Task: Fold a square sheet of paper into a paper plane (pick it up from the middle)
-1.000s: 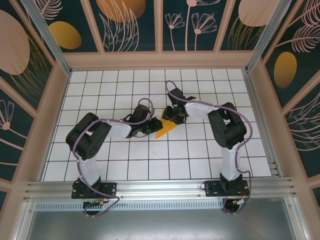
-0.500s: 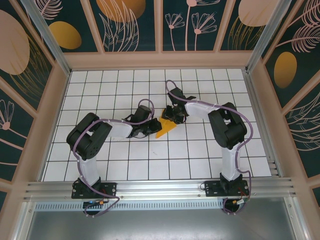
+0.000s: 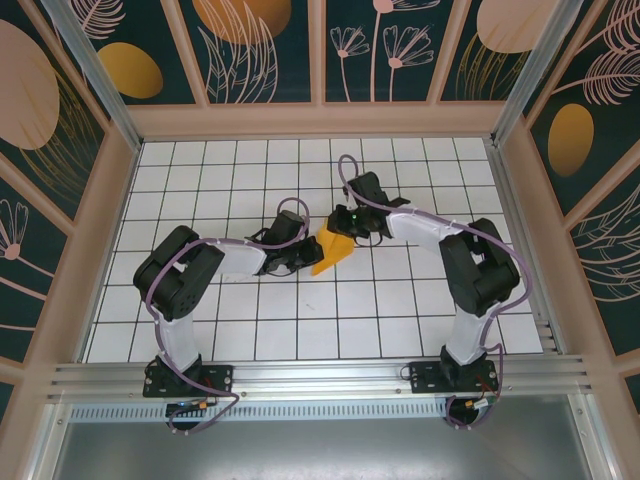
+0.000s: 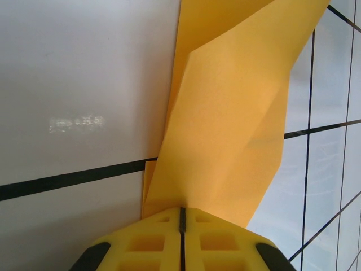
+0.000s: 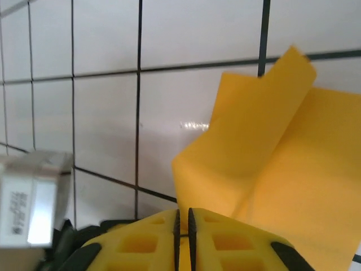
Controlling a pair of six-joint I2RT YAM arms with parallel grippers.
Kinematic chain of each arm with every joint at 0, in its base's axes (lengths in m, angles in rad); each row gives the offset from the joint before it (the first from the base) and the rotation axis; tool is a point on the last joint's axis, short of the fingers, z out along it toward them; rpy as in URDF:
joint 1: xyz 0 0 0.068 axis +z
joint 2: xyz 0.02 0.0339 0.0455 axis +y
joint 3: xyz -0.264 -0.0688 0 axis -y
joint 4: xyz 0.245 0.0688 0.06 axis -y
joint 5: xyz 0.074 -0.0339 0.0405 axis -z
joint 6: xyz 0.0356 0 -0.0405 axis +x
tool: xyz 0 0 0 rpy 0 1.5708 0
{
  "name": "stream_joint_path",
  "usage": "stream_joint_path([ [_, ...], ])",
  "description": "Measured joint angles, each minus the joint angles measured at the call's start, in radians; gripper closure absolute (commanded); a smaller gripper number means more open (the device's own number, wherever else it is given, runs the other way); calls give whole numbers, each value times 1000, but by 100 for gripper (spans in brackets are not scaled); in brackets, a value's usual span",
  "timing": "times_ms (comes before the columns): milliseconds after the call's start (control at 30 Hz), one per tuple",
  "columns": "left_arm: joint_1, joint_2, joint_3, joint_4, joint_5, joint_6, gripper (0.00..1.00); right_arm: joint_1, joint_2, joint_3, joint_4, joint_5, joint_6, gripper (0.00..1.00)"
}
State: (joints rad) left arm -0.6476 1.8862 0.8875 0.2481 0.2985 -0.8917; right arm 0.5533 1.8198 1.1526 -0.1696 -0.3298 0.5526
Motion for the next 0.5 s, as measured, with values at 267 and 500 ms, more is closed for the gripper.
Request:
stream_joint_path([
  [267,-2,0,9,-18,-5,0,93,0,60,-37,54,-100,-16,96],
  [500,-2,2,16,-28,-5,0,93,0,101,-39,68,-137,-24,97],
])
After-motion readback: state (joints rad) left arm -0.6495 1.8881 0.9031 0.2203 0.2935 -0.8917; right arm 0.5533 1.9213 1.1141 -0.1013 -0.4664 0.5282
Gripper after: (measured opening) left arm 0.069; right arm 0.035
